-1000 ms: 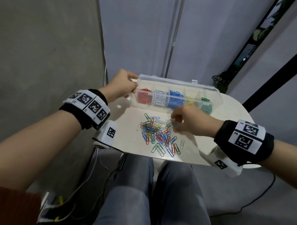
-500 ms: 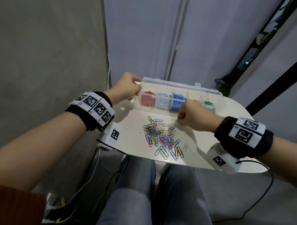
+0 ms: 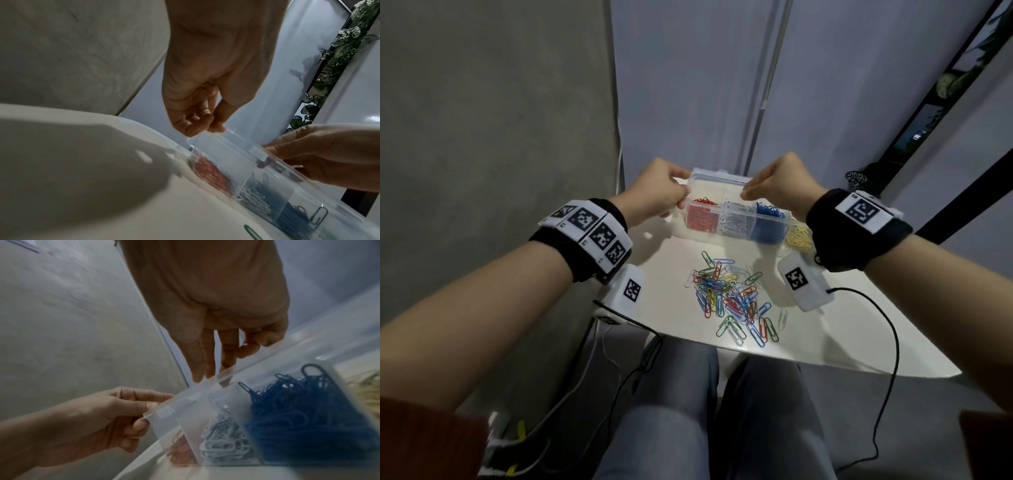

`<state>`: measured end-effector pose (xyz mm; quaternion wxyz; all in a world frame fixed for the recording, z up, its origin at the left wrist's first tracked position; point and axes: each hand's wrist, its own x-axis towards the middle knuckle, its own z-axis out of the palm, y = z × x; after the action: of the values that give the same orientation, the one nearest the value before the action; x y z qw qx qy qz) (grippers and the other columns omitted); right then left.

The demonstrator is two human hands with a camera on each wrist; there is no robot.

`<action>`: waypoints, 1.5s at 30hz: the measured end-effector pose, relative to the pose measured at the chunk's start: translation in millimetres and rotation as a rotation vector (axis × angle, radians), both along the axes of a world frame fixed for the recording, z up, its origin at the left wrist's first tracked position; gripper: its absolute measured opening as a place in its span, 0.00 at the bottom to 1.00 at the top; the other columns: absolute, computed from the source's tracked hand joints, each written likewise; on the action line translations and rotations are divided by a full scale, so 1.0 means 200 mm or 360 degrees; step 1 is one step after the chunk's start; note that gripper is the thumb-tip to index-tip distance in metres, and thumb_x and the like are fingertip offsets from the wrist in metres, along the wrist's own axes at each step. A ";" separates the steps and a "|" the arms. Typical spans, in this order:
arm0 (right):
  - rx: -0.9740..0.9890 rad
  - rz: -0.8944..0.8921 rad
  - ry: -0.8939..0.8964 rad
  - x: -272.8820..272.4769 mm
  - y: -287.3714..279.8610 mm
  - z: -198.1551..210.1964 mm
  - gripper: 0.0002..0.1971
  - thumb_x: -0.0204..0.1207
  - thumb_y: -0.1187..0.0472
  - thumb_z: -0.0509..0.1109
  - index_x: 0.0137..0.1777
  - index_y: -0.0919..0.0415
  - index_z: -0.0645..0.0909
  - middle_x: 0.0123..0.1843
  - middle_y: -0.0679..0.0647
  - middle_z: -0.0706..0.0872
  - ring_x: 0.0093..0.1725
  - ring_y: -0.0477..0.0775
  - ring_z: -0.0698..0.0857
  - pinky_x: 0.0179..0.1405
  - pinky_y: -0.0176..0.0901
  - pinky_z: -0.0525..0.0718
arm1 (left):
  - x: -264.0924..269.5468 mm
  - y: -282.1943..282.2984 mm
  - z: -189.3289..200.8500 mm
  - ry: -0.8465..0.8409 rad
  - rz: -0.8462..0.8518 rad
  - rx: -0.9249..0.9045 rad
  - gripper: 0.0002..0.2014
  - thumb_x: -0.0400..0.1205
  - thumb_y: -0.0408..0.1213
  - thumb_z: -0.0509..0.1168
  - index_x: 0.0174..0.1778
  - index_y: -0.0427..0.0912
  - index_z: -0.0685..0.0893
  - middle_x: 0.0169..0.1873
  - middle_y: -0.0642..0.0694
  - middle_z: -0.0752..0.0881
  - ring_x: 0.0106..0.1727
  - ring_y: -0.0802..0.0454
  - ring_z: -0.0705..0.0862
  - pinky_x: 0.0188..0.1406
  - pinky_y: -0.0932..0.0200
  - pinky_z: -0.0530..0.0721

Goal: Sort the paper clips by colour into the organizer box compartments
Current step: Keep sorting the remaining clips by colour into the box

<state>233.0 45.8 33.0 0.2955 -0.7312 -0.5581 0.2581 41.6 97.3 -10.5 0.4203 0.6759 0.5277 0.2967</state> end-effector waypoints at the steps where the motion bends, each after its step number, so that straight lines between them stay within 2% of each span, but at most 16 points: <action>1: -0.0001 -0.0019 -0.0035 0.01 0.00 0.00 0.09 0.68 0.68 0.80 0.47 0.69 0.89 0.40 0.57 0.89 0.35 0.44 0.82 0.33 0.32 0.77 | 0.00 0.00 0.00 0.0000 -0.0002 -0.0003 0.19 0.84 0.29 0.62 0.72 0.37 0.78 0.24 0.46 0.81 0.21 0.59 0.72 0.24 0.61 0.73; 3: 0.0038 -0.0039 -0.0083 0.04 -0.02 0.02 0.07 0.68 0.69 0.80 0.46 0.66 0.89 0.39 0.55 0.88 0.34 0.43 0.81 0.36 0.34 0.78 | 0.00 0.00 0.00 -0.0010 -0.0005 -0.0009 0.19 0.84 0.29 0.62 0.72 0.37 0.78 0.24 0.46 0.81 0.22 0.57 0.72 0.25 0.60 0.73; 4: 0.0070 -0.0016 -0.0093 0.05 -0.05 0.04 0.07 0.68 0.69 0.80 0.45 0.65 0.89 0.37 0.54 0.88 0.31 0.42 0.81 0.35 0.31 0.78 | 0.00 0.00 -0.01 -0.0016 -0.0007 -0.0015 0.19 0.84 0.29 0.62 0.72 0.37 0.78 0.24 0.46 0.81 0.23 0.56 0.72 0.26 0.60 0.73; 6: 0.0136 0.0165 -0.0151 0.08 -0.13 0.10 0.07 0.68 0.70 0.80 0.44 0.61 0.90 0.32 0.51 0.86 0.25 0.38 0.79 0.26 0.24 0.74 | 0.00 0.01 -0.01 -0.0019 -0.0007 -0.0019 0.19 0.84 0.29 0.62 0.72 0.37 0.78 0.24 0.46 0.81 0.24 0.56 0.72 0.27 0.59 0.74; 7: 0.0145 0.0330 -0.0239 0.09 -0.18 0.12 0.07 0.67 0.70 0.80 0.43 0.59 0.90 0.31 0.50 0.85 0.23 0.37 0.77 0.26 0.24 0.73 | 0.00 0.00 -0.01 -0.0021 -0.0008 -0.0019 0.19 0.84 0.29 0.62 0.72 0.37 0.78 0.24 0.46 0.80 0.23 0.56 0.72 0.27 0.59 0.74; 10: -0.0034 0.0860 -0.0516 0.11 -0.35 0.10 0.10 0.65 0.68 0.81 0.39 0.51 0.90 0.32 0.48 0.88 0.29 0.40 0.75 0.31 0.33 0.72 | 0.00 0.00 -0.01 -0.0042 -0.0013 -0.0022 0.19 0.84 0.28 0.62 0.72 0.36 0.78 0.25 0.45 0.80 0.23 0.56 0.72 0.26 0.60 0.73; 12: -0.0255 0.1133 -0.0550 0.13 -0.45 0.04 0.11 0.64 0.67 0.82 0.38 0.48 0.90 0.35 0.46 0.89 0.34 0.42 0.80 0.37 0.32 0.74 | 0.00 0.00 -0.01 -0.0051 -0.0006 -0.0027 0.18 0.84 0.28 0.62 0.72 0.37 0.78 0.25 0.44 0.80 0.24 0.55 0.72 0.26 0.59 0.74; 14: -0.0421 0.1236 -0.0537 0.16 -0.52 -0.03 0.10 0.64 0.66 0.83 0.39 0.48 0.91 0.38 0.46 0.90 0.39 0.43 0.84 0.41 0.30 0.75 | 0.00 0.00 -0.01 -0.0068 -0.0005 -0.0035 0.18 0.85 0.27 0.61 0.71 0.37 0.78 0.25 0.44 0.80 0.24 0.54 0.71 0.27 0.59 0.73; 19: -0.0489 0.1130 -0.0640 0.19 -0.56 -0.18 0.10 0.65 0.62 0.82 0.45 0.51 0.89 0.43 0.48 0.88 0.44 0.48 0.84 0.45 0.40 0.81 | 0.01 0.00 -0.01 -0.0054 0.0002 -0.0019 0.16 0.84 0.27 0.61 0.68 0.37 0.80 0.24 0.45 0.79 0.20 0.57 0.70 0.25 0.60 0.72; 22: -0.0414 0.1114 -0.0641 0.17 -0.54 -0.21 0.05 0.68 0.65 0.80 0.40 0.55 0.88 0.41 0.51 0.88 0.40 0.50 0.83 0.40 0.38 0.79 | 0.01 0.00 -0.01 -0.0048 0.0007 -0.0032 0.17 0.84 0.27 0.61 0.69 0.37 0.80 0.24 0.45 0.79 0.20 0.57 0.69 0.23 0.60 0.72; 25: -0.0339 0.1088 -0.0775 0.15 -0.49 -0.21 0.05 0.70 0.68 0.75 0.36 0.60 0.85 0.38 0.54 0.87 0.37 0.54 0.82 0.38 0.42 0.79 | 0.01 0.00 -0.01 -0.0043 0.0019 -0.0042 0.18 0.84 0.27 0.61 0.71 0.36 0.78 0.24 0.44 0.79 0.22 0.55 0.70 0.23 0.61 0.71; 29: -0.0186 0.1016 -0.1014 0.11 -0.48 -0.21 0.06 0.71 0.70 0.67 0.39 0.62 0.85 0.37 0.53 0.87 0.35 0.51 0.79 0.35 0.39 0.76 | 0.01 0.00 -0.01 -0.0048 0.0020 -0.0048 0.19 0.84 0.27 0.61 0.73 0.36 0.77 0.24 0.44 0.79 0.23 0.55 0.70 0.23 0.61 0.71; 34: -0.0168 0.0874 -0.0974 0.09 -0.48 -0.21 0.07 0.71 0.70 0.65 0.40 0.64 0.86 0.37 0.55 0.87 0.35 0.54 0.79 0.34 0.40 0.74 | 0.01 0.00 -0.01 -0.0048 0.0019 -0.0045 0.19 0.85 0.27 0.61 0.73 0.37 0.77 0.25 0.44 0.79 0.23 0.54 0.70 0.24 0.60 0.71; 39: -0.0205 0.0790 -0.0960 0.09 -0.47 -0.23 0.07 0.73 0.70 0.66 0.40 0.68 0.86 0.39 0.59 0.90 0.38 0.57 0.85 0.39 0.45 0.82 | 0.01 0.00 -0.01 -0.0053 0.0022 -0.0039 0.19 0.84 0.27 0.61 0.73 0.36 0.77 0.24 0.45 0.79 0.19 0.57 0.70 0.23 0.61 0.71; 42: -0.0227 0.0754 -0.1016 0.08 -0.46 -0.21 0.07 0.75 0.67 0.67 0.41 0.70 0.86 0.40 0.61 0.89 0.39 0.59 0.85 0.39 0.45 0.81 | 0.01 0.00 -0.01 -0.0054 0.0032 -0.0038 0.19 0.84 0.27 0.62 0.73 0.36 0.77 0.24 0.45 0.79 0.19 0.58 0.70 0.23 0.61 0.71; 45: -0.0227 0.0730 -0.1154 0.06 -0.46 -0.22 0.10 0.76 0.66 0.64 0.43 0.73 0.83 0.43 0.66 0.87 0.44 0.64 0.84 0.42 0.51 0.79 | 0.01 -0.01 -0.01 -0.0059 0.0037 -0.0045 0.19 0.84 0.28 0.62 0.73 0.36 0.77 0.25 0.45 0.79 0.22 0.55 0.70 0.24 0.60 0.71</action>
<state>245.8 -45.4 -10.0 -0.0359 -0.6501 -0.7546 0.0814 44.0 95.3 -12.1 0.4360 0.6581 0.5319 0.3065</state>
